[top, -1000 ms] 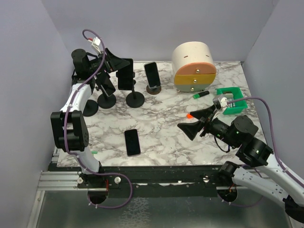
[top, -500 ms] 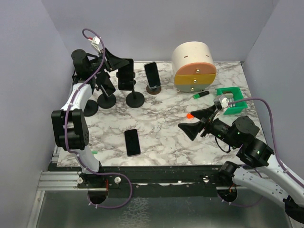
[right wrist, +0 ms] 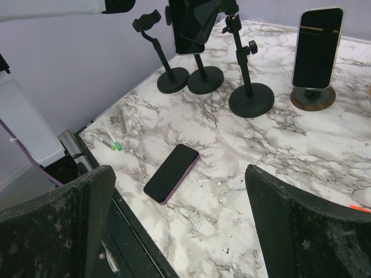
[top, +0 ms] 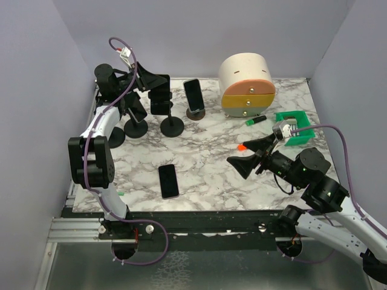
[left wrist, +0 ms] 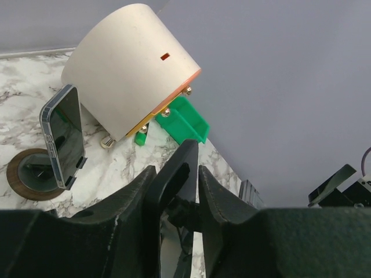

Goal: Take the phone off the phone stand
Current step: Pick up the phone stand with the phone at the center of the board.

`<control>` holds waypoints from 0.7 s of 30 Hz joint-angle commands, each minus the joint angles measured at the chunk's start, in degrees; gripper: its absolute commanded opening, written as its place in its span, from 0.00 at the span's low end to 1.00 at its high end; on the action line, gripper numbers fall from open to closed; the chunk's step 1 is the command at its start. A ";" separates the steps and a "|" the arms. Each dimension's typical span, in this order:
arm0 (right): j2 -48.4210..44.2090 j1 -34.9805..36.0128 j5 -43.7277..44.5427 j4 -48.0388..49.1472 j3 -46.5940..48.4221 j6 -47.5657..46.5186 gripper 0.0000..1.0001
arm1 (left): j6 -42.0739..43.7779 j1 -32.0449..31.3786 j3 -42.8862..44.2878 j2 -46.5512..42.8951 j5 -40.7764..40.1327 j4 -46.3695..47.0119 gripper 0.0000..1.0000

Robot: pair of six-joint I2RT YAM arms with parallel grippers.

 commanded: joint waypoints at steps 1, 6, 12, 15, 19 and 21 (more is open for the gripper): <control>-0.49 0.05 -0.13 -0.75 0.14 -0.63 1.00 | -0.29 -0.35 -0.75 1.18 1.93 1.86 0.31; -0.38 0.03 0.00 -0.67 0.22 -0.58 1.00 | -1.10 -0.34 -0.35 1.00 1.87 2.24 0.20; -0.32 0.02 -0.18 -0.67 0.47 -0.66 1.00 | -2.74 -0.58 1.27 -1.14 1.06 3.11 0.06; -0.37 0.06 -0.18 -0.76 0.72 -0.74 1.00 | -3.26 -1.15 2.15 -2.51 0.81 3.64 0.00; -0.47 0.05 -0.10 -1.05 1.24 -0.76 1.00 | -3.99 -2.30 3.53 -5.00 0.35 4.03 0.00; -0.44 0.09 -0.09 -1.30 1.56 -0.76 1.00 | -4.16 -2.39 3.93 -6.65 0.01 4.14 0.00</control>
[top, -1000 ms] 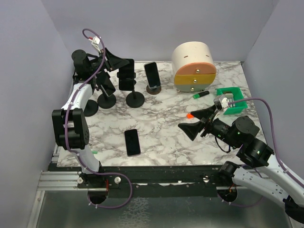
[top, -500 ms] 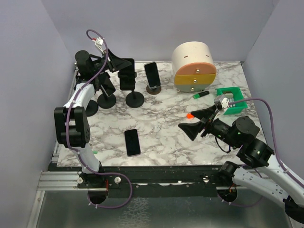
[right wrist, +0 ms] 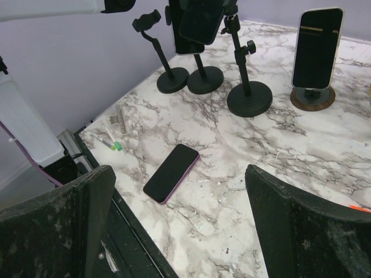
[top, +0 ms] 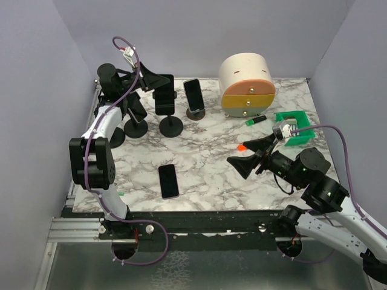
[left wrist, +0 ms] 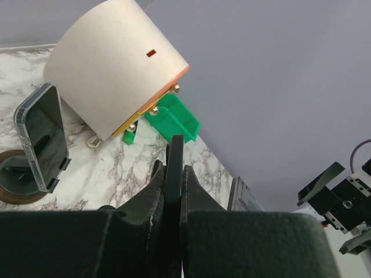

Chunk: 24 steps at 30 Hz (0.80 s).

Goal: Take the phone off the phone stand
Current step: Pick up the phone stand with the phone at the center of the board.

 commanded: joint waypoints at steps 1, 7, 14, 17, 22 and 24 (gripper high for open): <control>-0.60 0.08 -0.31 -1.36 1.65 -0.73 1.00 | -1.14 -0.91 3.80 -7.73 -0.32 3.05 0.00; -0.85 0.05 -1.03 -1.43 2.40 -1.47 1.00 | -1.09 -3.54 2.71 -14.47 -1.75 3.05 0.00; -0.93 0.08 -0.50 -2.28 3.55 -1.88 1.00 | -1.41 -6.36 -1.44 -22.62 -4.08 3.05 0.00; -0.98 0.05 0.22 -2.63 4.12 -1.92 1.00 | -1.50 -8.96 -5.51 -26.05 -6.70 3.05 0.00; -1.37 0.04 3.56 -4.35 6.15 -2.76 1.00 | -0.43 -15.21 -12.30 -30.36 -11.38 2.79 0.00; -1.58 0.04 5.39 -5.39 7.21 -3.36 1.00 | 0.58 -18.55 -14.23 -31.26 -13.16 2.52 0.00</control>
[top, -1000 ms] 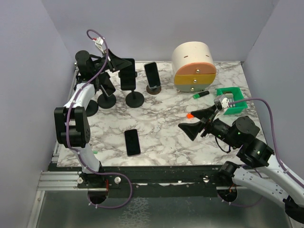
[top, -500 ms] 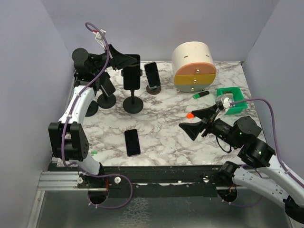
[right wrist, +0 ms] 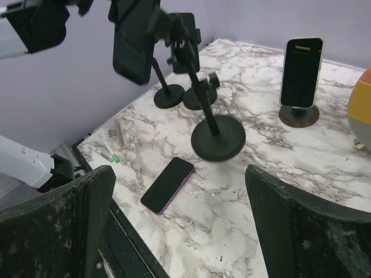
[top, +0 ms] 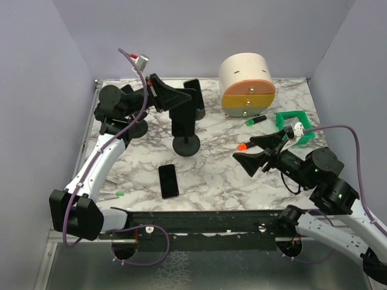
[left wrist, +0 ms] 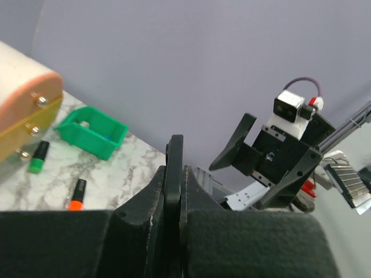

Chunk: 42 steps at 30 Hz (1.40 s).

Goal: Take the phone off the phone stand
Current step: Pick up the phone stand with the phone at the center of the board, then place the phone stand with the phone at the center of the board.

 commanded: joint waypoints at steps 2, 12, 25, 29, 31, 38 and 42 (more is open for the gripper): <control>-1.23 0.05 6.02 -3.86 3.81 -2.28 1.00 | 1.91 -8.61 -4.38 -3.55 -9.76 2.16 0.00; -4.02 0.05 12.44 -7.36 5.40 -3.25 1.00 | 7.53 -20.33 -9.18 -3.70 -21.66 0.37 0.00; -5.07 0.05 18.46 -8.50 1.75 -0.46 1.00 | 11.49 -32.16 -10.78 0.59 -36.56 0.45 0.00; -4.92 0.06 17.91 -7.74 0.72 0.09 1.00 | 12.74 -34.27 -9.98 2.82 -37.13 0.84 0.00; -5.02 0.02 17.86 -7.62 0.41 0.13 1.00 | 12.99 -34.64 -10.20 3.44 -37.15 1.43 0.00; -5.50 0.04 17.93 -7.62 -0.14 -0.13 1.00 | 15.32 -34.76 -11.62 2.83 -36.99 4.02 0.00; -5.10 0.02 17.54 -7.18 0.15 -0.39 1.00 | 17.42 -34.72 -10.39 1.80 -36.73 4.41 0.00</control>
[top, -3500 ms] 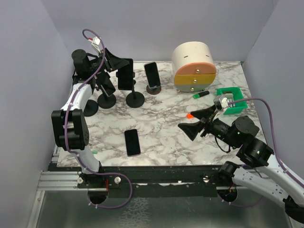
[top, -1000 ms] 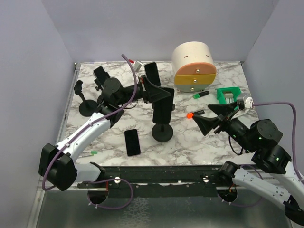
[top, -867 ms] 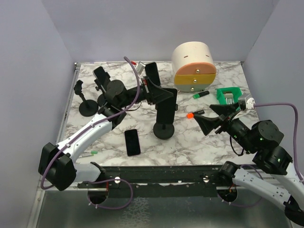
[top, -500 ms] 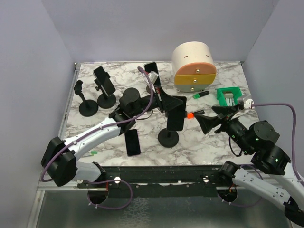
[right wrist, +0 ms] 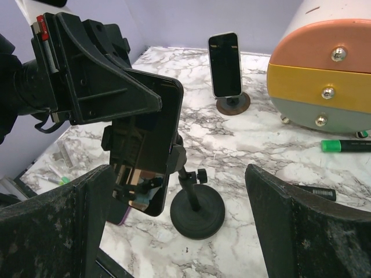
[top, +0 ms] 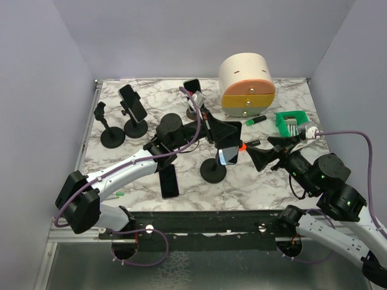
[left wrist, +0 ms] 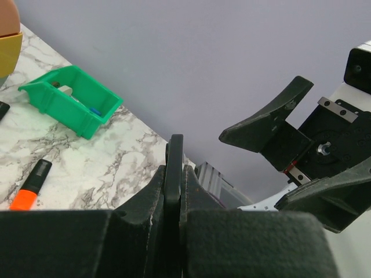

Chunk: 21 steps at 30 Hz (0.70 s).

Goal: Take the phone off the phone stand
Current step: Place the phone stand with the phone at the center of the board.

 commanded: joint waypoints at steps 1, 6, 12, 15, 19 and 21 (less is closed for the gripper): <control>-0.06 0.04 0.75 0.04 -0.16 -0.04 1.00 | 3.08 -0.23 2.48 -2.16 -0.99 7.19 0.00; 0.22 0.04 -0.18 0.25 0.25 0.23 1.00 | 4.26 -0.23 4.05 -1.75 -0.89 7.14 0.00; 0.18 0.02 -1.15 0.36 0.36 0.70 1.00 | 2.42 -0.18 4.64 0.32 -1.25 8.63 0.00; 0.14 0.04 -1.20 0.25 0.61 0.83 1.00 | 1.36 -0.17 5.14 0.97 -1.41 10.13 0.00; 0.12 0.03 -1.20 0.01 0.55 1.16 1.00 | 1.30 -0.07 5.10 1.10 -2.76 10.18 0.00; 0.10 0.05 -1.20 0.02 0.40 1.31 1.00 | 1.03 0.03 4.31 1.22 -3.72 10.17 0.00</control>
